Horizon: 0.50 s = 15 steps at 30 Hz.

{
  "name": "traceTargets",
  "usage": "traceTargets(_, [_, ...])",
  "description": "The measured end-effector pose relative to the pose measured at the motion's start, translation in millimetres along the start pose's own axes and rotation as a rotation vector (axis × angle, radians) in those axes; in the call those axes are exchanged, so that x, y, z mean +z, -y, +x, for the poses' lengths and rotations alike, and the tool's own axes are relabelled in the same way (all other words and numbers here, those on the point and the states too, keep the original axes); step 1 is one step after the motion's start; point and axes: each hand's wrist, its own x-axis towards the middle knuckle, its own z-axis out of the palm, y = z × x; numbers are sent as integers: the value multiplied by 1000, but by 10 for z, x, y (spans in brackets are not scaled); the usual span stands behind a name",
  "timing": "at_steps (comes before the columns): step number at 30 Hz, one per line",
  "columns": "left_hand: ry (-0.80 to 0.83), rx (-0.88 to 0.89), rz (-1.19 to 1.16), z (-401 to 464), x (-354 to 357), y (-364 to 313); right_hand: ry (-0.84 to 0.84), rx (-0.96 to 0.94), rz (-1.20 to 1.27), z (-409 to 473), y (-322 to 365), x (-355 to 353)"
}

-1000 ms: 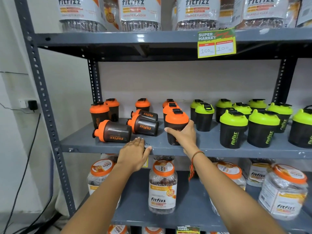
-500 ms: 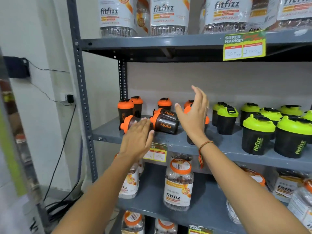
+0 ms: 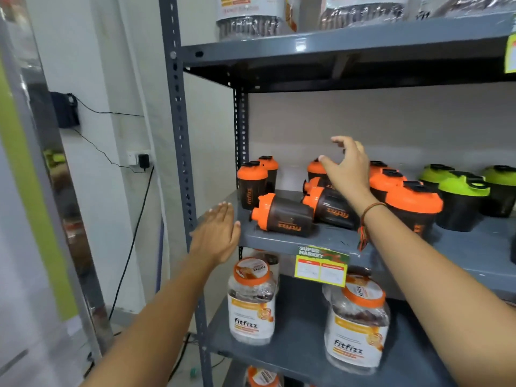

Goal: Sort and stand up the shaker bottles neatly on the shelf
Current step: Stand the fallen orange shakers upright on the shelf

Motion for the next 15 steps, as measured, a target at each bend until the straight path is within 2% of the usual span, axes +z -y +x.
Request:
traceTargets(4, [96,33,-23,191,212,149,-6,82,-50,175,-216,157])
traceTargets(8, [145,81,-51,363,327,224,64,154,-193,364,-417,253])
traceTargets(10, [166,88,-58,408,367,254,180,221,-294,487,-496,290])
traceTargets(15, [219,123,-96,506,445,316,661,300,-530,725,-594,386])
